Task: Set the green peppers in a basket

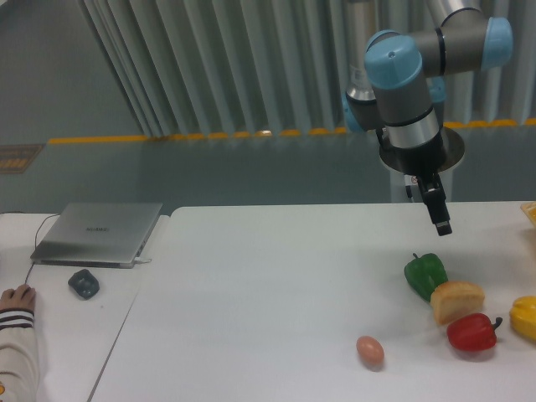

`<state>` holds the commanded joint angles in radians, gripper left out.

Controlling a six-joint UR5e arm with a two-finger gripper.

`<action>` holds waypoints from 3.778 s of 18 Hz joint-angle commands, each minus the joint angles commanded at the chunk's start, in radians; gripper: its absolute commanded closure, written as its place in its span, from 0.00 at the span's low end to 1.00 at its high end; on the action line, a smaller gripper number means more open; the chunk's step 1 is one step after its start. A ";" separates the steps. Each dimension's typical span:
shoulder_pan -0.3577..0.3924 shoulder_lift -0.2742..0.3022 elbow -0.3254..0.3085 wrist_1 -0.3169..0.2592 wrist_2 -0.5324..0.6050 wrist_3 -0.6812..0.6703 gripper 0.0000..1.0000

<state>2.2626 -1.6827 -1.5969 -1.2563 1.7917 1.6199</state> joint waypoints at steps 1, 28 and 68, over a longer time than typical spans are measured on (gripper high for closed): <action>0.000 -0.003 -0.002 -0.002 0.000 0.000 0.00; -0.014 -0.045 -0.066 0.117 -0.078 -0.204 0.00; -0.038 -0.037 -0.080 0.109 -0.038 -0.229 0.00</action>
<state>2.2243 -1.7196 -1.6766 -1.1474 1.7533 1.3913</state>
